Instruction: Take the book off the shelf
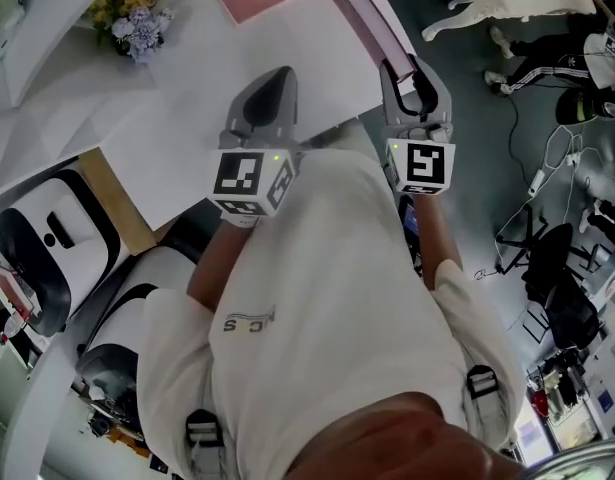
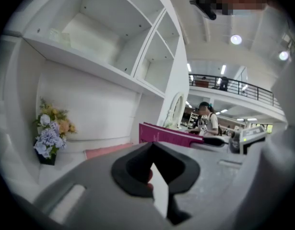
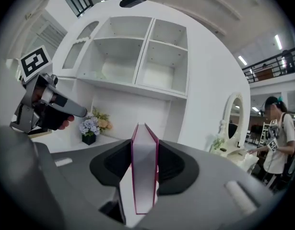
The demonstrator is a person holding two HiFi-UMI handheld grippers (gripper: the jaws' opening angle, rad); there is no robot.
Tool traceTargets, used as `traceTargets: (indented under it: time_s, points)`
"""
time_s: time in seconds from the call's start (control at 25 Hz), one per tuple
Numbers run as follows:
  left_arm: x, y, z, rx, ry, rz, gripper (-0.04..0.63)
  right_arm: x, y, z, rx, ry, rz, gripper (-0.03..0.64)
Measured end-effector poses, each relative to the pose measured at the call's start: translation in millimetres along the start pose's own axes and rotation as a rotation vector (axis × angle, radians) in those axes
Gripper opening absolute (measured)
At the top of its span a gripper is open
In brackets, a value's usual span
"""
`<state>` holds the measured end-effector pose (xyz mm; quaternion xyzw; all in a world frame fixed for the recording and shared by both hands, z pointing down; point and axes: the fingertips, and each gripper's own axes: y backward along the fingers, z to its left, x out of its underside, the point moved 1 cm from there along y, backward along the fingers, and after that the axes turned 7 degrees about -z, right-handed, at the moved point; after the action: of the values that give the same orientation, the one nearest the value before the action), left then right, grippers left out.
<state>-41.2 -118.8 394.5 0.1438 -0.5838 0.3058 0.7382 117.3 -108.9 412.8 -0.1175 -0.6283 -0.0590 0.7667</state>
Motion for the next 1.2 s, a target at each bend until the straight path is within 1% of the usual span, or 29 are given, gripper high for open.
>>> traceTargets:
  time_s: [0.16,0.28,0.36,0.56,0.88,1.2]
  points:
    - [10,14,17,-0.067,-0.018,0.011,0.0,13,1,10,-0.051,-0.057,0.024,0.147]
    - [19,22,29,-0.119,-0.03,0.033,0.0,22,1,15,-0.068,-0.097,0.042,0.147]
    - [26,27,34,-0.136,-0.027,0.043,0.0,28,2,17,-0.074,-0.126,0.054,0.147]
    - [37,32,37,-0.129,0.01,0.057,0.0,42,2,17,-0.076,-0.175,0.082,0.147]
    - [40,29,37,-0.117,0.015,0.07,0.0,50,3,9,-0.075,-0.204,0.107,0.147]
    - [42,27,44,-0.107,0.025,0.086,0.0,53,-1,12,-0.064,-0.229,0.129,0.147]
